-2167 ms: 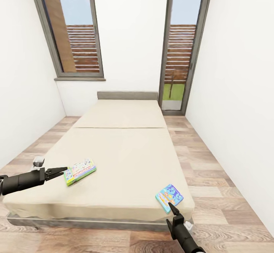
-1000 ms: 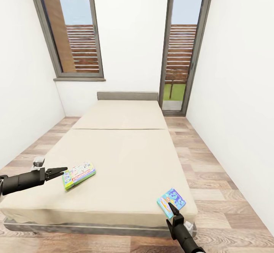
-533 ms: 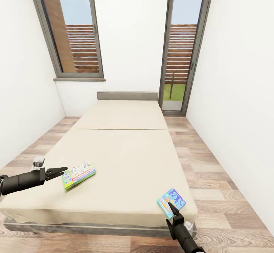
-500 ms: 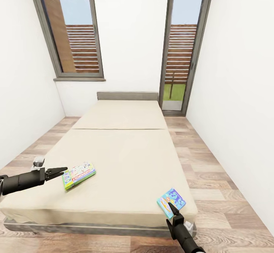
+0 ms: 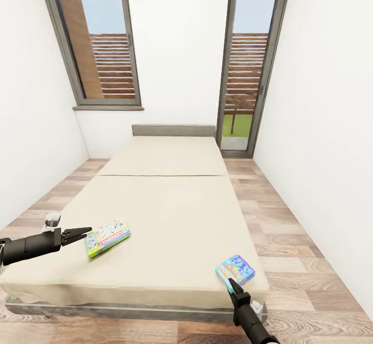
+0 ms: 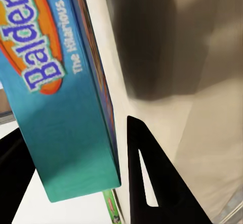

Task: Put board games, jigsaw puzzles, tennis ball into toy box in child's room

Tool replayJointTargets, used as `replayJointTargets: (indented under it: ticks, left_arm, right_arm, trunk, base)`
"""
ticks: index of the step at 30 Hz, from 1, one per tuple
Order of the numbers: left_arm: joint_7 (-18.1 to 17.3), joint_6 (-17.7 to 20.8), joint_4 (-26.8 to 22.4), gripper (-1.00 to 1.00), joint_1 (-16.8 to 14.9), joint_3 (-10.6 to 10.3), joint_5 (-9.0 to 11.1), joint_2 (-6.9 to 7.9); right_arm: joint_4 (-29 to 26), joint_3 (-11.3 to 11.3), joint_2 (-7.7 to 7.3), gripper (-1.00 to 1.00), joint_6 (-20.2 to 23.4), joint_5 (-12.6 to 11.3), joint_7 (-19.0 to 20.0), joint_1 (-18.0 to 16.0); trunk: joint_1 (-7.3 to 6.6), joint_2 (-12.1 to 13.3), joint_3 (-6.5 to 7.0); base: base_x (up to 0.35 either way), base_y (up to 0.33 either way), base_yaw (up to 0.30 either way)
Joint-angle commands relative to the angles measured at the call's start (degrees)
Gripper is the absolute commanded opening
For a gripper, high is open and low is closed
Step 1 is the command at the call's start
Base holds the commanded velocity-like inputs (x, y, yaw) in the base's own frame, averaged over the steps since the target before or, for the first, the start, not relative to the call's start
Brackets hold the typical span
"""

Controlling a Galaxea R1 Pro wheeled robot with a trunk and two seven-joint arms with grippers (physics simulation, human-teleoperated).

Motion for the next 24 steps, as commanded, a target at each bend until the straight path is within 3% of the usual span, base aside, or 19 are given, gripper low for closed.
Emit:
replayJointTargets:
  ticks: [1,7,24]
  left_arm:
    - [-0.5,0.6,0.0,1.00,-0.1,0.1,-0.6,-0.02]
    - [-0.5,0.6,0.0,1.00,-0.1,0.1,-0.6,-0.02]
    - [-0.4,0.6,0.0,1.00,-0.1,0.0,-0.6,-0.02]
  right_arm:
    - [0.0,-0.2,0.03,-1.00,0.5,-0.4,0.0,0.0]
    - [0.0,-0.2,0.03,-1.00,0.5,-0.4,0.0,0.0]
    - [0.0,-0.2,0.03,-1.00,0.3,-0.3,0.1,0.0]
  trunk:
    - [-0.01,0.0,-0.06]
    - [-0.01,0.0,-0.06]
    - [-3.74,6.8,3.00]
  base:
    - [0.000,0.000,0.000]
    - [0.000,0.000,0.000]
    - [0.000,0.000,0.000]
